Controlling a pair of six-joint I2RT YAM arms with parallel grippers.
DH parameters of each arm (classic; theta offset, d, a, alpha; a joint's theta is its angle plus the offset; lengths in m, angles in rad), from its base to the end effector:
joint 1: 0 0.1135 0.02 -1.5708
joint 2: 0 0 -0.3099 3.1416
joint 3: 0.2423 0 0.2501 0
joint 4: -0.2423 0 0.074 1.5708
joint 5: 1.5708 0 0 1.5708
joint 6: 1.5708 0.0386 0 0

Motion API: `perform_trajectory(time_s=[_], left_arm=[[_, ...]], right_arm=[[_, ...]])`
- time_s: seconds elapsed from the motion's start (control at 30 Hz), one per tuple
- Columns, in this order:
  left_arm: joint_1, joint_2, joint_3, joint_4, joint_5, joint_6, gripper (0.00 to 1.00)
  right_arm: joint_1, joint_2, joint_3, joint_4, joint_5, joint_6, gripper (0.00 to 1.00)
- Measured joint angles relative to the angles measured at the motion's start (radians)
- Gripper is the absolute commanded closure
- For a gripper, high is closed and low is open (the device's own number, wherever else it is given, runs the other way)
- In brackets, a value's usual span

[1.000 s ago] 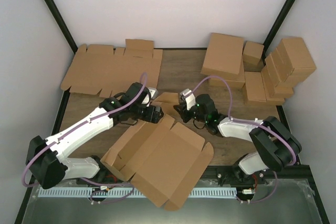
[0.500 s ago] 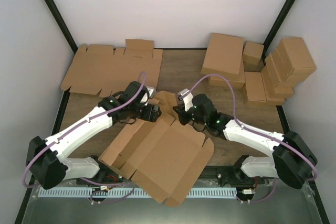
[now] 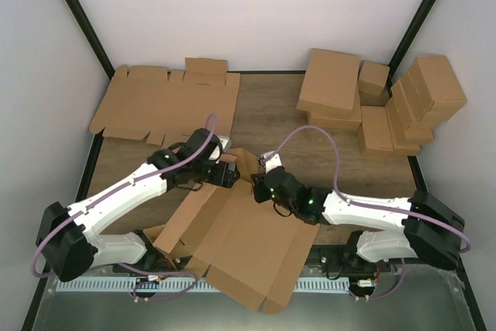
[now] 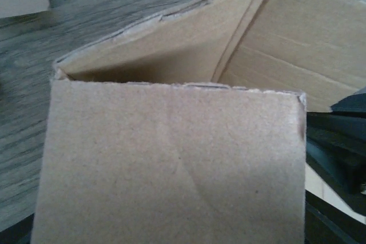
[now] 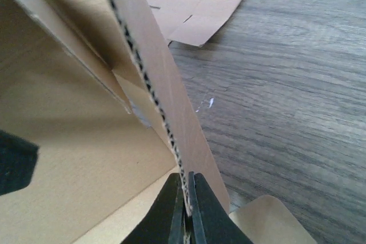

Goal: Fold the paper box

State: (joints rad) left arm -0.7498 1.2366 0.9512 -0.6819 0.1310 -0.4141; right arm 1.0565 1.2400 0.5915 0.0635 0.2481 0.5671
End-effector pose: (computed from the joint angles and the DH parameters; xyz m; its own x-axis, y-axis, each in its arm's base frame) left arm 0.1663 -0.1618 0.3030 -0.8453 0.2421 -0.4763 0.4258 0.8437 -0.3268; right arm 0.1273 0.2060 0.2463 -0.6284 -0.0536 -0.7760 -0.4810 0.8108 0.3335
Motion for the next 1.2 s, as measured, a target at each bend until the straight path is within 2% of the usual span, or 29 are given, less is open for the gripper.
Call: perform_trajectory(time_s=[0.23, 0.5, 0.6, 0.7, 0.93, 1.07, 1.2], left_arm=[[-0.071, -0.009, 0.0, 0.008, -0.016, -0.035, 0.2], [-0.132, 0.002, 0.012, 0.01, -0.037, -0.054, 0.2], [-0.161, 0.027, 0.036, -0.003, -0.063, -0.049, 0.2], [-0.18, 0.056, 0.058, -0.003, -0.078, -0.024, 0.21], [-0.186, 0.128, 0.137, -0.014, -0.108, 0.063, 0.21], [-0.186, 0.152, 0.142, -0.018, -0.119, 0.089, 0.21], [-0.186, 0.157, 0.142, -0.02, -0.124, 0.105, 0.22]], right_arm=[[0.071, 0.005, -0.077, 0.1, 0.157, 0.082, 0.97], [0.085, -0.048, -0.192, 0.201, 0.112, 0.058, 0.92], [0.085, -0.082, -0.234, 0.222, 0.071, 0.035, 0.81], [0.088, -0.119, -0.267, 0.224, 0.017, 0.01, 0.65], [0.098, -0.275, -0.279, 0.087, -0.024, -0.051, 0.37], [0.099, -0.371, -0.271, -0.002, -0.047, -0.075, 0.3], [0.09, -0.42, -0.243, -0.092, -0.089, -0.087, 0.3]])
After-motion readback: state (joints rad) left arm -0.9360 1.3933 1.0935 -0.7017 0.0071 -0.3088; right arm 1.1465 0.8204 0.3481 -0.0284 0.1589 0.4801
